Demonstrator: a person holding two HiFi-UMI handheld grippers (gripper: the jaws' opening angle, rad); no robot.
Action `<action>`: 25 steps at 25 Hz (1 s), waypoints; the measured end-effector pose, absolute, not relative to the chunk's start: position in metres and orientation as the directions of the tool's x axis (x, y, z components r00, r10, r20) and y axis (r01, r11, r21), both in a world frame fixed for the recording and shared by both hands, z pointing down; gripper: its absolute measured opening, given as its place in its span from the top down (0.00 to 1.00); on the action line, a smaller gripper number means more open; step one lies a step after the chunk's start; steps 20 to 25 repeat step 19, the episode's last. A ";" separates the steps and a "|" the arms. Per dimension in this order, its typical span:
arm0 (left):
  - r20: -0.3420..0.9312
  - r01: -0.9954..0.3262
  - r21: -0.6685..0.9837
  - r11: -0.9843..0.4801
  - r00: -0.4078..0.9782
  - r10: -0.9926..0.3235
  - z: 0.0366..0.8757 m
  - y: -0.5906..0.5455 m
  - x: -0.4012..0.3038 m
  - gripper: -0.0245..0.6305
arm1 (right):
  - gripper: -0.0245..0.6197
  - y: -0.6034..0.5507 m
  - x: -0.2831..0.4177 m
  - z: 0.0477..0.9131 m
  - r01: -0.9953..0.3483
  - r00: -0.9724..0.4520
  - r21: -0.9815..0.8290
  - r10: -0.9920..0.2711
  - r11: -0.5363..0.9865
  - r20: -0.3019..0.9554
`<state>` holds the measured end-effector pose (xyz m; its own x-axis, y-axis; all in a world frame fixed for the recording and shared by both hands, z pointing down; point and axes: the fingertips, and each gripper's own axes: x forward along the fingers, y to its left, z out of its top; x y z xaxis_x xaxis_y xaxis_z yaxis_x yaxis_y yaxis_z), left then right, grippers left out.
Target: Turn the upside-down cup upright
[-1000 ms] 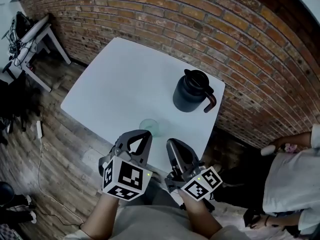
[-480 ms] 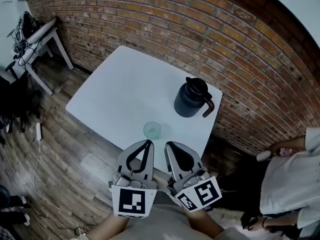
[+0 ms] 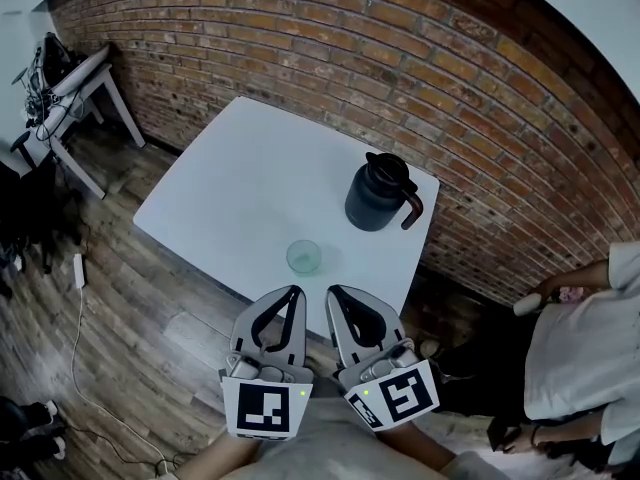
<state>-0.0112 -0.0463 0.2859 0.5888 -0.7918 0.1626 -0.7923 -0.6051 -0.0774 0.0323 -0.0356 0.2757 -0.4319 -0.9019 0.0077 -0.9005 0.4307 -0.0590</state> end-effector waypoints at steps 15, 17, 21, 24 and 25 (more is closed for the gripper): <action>0.167 -0.769 -0.059 -0.637 0.621 -0.766 0.285 -0.042 -0.006 0.95 | 0.95 -0.037 0.032 0.282 -0.912 -0.410 -0.053 -0.911 0.407 0.052; 0.170 -0.767 -0.058 -0.639 0.624 -0.763 0.286 -0.042 -0.007 0.95 | 0.95 -0.037 0.031 0.283 -0.912 -0.409 -0.054 -0.911 0.406 0.056; 0.174 -0.764 -0.059 -0.643 0.626 -0.760 0.287 -0.043 -0.007 0.95 | 0.95 -0.037 0.031 0.284 -0.913 -0.408 -0.053 -0.911 0.405 0.059; 0.174 -0.764 -0.059 -0.643 0.626 -0.760 0.287 -0.043 -0.007 0.95 | 0.95 -0.037 0.031 0.284 -0.913 -0.408 -0.053 -0.911 0.405 0.059; 0.174 -0.764 -0.059 -0.643 0.626 -0.760 0.287 -0.043 -0.007 0.95 | 0.95 -0.037 0.031 0.284 -0.913 -0.408 -0.053 -0.911 0.405 0.059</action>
